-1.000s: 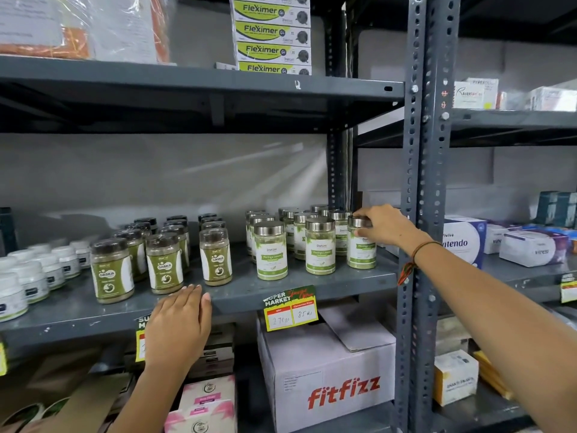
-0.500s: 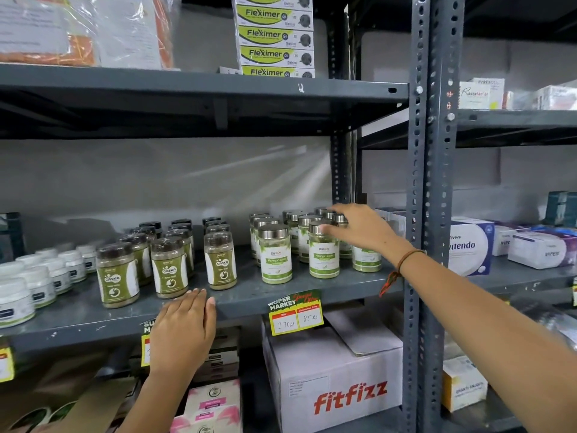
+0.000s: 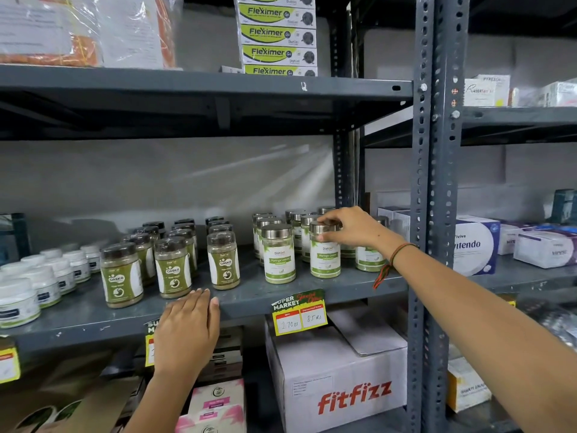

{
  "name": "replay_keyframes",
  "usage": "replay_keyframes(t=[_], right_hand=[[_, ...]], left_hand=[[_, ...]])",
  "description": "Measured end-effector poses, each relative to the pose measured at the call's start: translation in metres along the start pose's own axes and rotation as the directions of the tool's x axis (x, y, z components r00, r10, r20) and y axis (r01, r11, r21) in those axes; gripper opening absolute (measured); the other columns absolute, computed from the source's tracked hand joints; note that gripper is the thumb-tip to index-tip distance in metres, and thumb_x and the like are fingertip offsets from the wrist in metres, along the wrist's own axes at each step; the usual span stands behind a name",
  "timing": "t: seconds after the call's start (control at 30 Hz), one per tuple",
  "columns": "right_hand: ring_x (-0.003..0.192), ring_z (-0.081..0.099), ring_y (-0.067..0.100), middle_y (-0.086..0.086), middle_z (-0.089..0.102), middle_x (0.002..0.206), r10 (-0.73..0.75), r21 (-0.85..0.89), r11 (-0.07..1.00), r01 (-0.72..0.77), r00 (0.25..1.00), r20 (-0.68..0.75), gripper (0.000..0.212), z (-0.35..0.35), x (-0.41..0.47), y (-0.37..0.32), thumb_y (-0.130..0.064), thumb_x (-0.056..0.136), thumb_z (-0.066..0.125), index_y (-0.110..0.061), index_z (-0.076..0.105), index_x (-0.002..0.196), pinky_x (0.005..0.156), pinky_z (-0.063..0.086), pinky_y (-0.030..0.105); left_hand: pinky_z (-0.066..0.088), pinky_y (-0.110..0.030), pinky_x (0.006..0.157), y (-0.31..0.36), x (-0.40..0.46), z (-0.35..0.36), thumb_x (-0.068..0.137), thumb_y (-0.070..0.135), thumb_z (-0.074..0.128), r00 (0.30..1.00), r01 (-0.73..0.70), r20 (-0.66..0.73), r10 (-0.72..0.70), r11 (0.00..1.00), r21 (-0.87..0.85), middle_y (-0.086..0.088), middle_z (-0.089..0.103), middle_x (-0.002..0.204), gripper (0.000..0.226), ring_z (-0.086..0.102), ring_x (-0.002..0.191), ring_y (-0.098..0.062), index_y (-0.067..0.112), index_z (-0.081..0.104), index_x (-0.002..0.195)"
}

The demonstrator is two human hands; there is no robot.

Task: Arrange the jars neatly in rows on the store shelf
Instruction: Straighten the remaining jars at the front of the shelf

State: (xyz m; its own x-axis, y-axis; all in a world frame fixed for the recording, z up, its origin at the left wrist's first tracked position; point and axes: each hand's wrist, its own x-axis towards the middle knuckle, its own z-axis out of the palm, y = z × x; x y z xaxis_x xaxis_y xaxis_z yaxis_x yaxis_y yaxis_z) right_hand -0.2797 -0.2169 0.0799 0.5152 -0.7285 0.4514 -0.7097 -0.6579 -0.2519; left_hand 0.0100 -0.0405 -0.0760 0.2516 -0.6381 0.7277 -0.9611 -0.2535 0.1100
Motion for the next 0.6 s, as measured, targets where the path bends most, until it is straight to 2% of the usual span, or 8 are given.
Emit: replay_keyframes(t=[0.2, 0.33, 0.43, 0.5, 0.6], right_hand=[[0.113, 0.062, 0.017, 0.003, 0.067, 0.125, -0.010, 0.013, 1.000, 0.010, 1.000, 0.009, 0.054, -0.002, 0.002, 0.000, -0.043, 0.081, 0.075, -0.022, 0.064, 0.130, 0.099, 0.049, 0.035], [0.118, 0.060, 0.020, 0.003, 0.064, 0.132, 0.008, 0.015, 1.000, -0.008, 1.000, 0.015, 0.062, -0.004, 0.002, 0.001, -0.050, 0.079, 0.074, -0.025, 0.060, 0.134, 0.101, 0.048, 0.039], [0.130, 0.052, 0.023, 0.003, 0.055, 0.144, 0.000, 0.074, 0.997, 0.014, 0.982, -0.188, 0.072, -0.006, 0.001, -0.006, -0.060, 0.083, 0.064, -0.022, 0.049, 0.143, 0.106, 0.045, 0.044], [0.133, 0.050, 0.020, 0.002, 0.053, 0.145, -0.020, 0.152, 0.985, 0.079, 0.935, -0.354, 0.069, -0.006, 0.002, -0.020, -0.061, 0.088, 0.056, -0.021, 0.047, 0.143, 0.108, 0.043, 0.043], [0.132, 0.050, 0.016, 0.000, 0.054, 0.144, -0.069, 0.241, 0.952, 0.190, 0.896, -0.438, 0.061, -0.001, 0.009, -0.057, -0.055, 0.092, 0.052, -0.021, 0.049, 0.142, 0.109, 0.042, 0.040]], left_hand=[[0.047, -0.044, 0.093, 0.000, 0.000, -0.001, 0.096, 0.039, 0.034, 1.000, 0.003, 0.004, -0.003, 1.000, 0.007, -0.010, 0.072, 0.109, 0.050, 0.066, 0.104, -0.027, 0.007, 0.070, 0.110], [0.047, -0.043, 0.094, 0.000, 0.000, 0.000, 0.096, 0.040, 0.034, 1.000, 0.006, 0.003, -0.006, 1.000, 0.010, -0.010, 0.072, 0.110, 0.050, 0.065, 0.105, -0.026, 0.008, 0.070, 0.111], [0.047, -0.043, 0.093, 0.000, 0.000, 0.000, 0.096, 0.039, 0.034, 1.000, 0.004, -0.013, -0.004, 1.000, 0.009, -0.011, 0.072, 0.108, 0.050, 0.066, 0.104, -0.027, 0.007, 0.070, 0.109], [0.048, -0.043, 0.092, 0.001, 0.000, 0.000, 0.096, 0.039, 0.034, 1.000, 0.001, -0.020, 0.000, 1.000, 0.011, -0.011, 0.072, 0.108, 0.050, 0.066, 0.103, -0.027, 0.007, 0.071, 0.109], [0.048, -0.042, 0.093, 0.001, 0.000, 0.001, 0.096, 0.040, 0.033, 1.000, 0.004, -0.020, -0.004, 1.000, 0.015, -0.010, 0.072, 0.108, 0.051, 0.066, 0.103, -0.026, 0.007, 0.070, 0.110]])
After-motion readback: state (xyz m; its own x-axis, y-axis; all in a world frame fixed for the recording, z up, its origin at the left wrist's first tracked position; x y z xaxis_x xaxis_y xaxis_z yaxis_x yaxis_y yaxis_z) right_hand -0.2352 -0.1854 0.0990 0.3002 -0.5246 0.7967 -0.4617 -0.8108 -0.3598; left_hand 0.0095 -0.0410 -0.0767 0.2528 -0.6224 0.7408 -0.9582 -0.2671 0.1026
